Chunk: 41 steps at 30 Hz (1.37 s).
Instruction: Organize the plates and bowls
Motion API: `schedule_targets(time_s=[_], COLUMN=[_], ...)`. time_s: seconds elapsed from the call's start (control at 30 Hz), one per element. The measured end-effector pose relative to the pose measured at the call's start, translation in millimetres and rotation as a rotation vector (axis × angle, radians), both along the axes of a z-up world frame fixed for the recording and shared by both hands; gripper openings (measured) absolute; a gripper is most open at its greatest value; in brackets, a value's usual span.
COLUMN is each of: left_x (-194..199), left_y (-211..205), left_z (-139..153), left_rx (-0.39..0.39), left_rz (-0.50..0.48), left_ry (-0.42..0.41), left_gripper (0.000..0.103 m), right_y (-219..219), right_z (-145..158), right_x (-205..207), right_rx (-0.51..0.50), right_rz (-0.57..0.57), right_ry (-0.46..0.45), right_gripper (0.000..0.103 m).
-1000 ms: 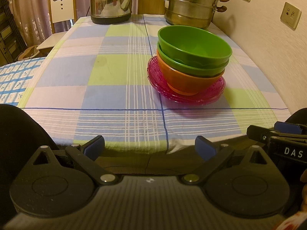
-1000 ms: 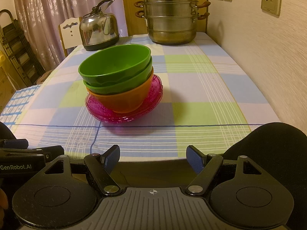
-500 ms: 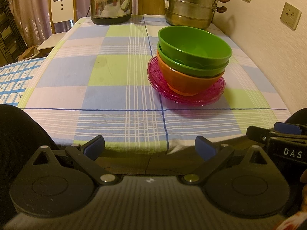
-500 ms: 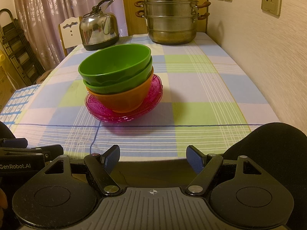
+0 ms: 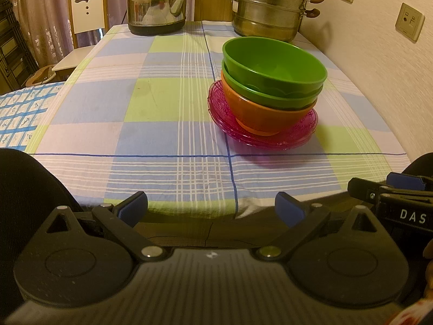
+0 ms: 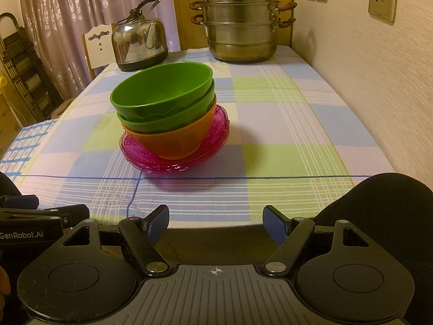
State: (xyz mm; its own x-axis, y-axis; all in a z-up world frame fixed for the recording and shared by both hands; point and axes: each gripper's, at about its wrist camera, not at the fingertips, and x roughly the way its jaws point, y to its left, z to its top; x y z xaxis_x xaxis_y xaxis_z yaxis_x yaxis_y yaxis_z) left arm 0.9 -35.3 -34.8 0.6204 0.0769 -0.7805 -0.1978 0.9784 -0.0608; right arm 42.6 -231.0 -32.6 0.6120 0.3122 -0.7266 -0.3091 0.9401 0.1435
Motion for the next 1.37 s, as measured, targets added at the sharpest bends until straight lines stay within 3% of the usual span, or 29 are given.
schedule_targets(time_s=[1.37], left_x=[-0.8], left_y=[2.8], left_z=[1.4], left_rx=[-0.001], left_rz=[-0.006], left_ry=[-0.029], left_gripper=[0.1], right_y=[0.0], right_z=[-1.0], right_x=[0.3], right_rx=[-0.001], right_rz=[0.001], right_ry=[0.0], right_gripper=[0.076])
